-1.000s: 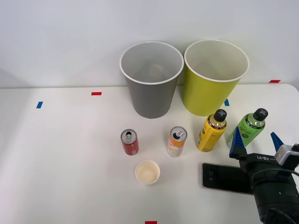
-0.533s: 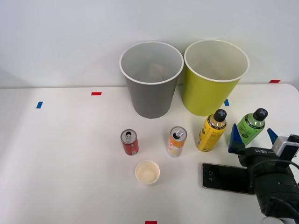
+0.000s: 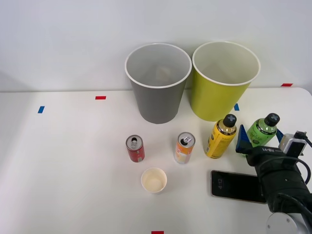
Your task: Put cans in the gray bin, plastic bottles in the light green bin
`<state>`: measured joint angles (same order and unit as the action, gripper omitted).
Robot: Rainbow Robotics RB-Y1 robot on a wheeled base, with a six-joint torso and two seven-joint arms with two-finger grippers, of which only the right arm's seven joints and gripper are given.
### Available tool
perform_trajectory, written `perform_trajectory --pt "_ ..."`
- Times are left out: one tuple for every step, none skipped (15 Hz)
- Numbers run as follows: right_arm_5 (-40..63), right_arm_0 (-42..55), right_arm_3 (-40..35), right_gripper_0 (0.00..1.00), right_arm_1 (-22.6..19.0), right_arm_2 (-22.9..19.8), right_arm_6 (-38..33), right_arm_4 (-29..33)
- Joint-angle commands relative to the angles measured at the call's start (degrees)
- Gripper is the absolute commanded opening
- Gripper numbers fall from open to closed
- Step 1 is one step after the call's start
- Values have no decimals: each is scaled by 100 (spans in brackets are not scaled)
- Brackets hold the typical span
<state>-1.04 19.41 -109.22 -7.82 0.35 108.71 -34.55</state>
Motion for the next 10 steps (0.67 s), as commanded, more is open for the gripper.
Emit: perform_trajectory --pt "-1 -148 112 100 0 -26 10 18" --pt "-1 -157 129 100 -18 -26 10 27" --pt "-1 -166 129 86 -18 -17 19 36" --pt "-1 -166 129 40 -9 -9 19 53" --pt "-10 -166 129 1 -9 0 27 62" --pt "-1 -166 129 0 -9 0 27 71" --pt "-1 -166 129 0 -9 0 36 71" --pt "-1 -166 129 0 -9 9 36 88" --pt "-1 -166 129 0 0 18 36 97" --pt "-1 -166 129 0 0 26 36 97"
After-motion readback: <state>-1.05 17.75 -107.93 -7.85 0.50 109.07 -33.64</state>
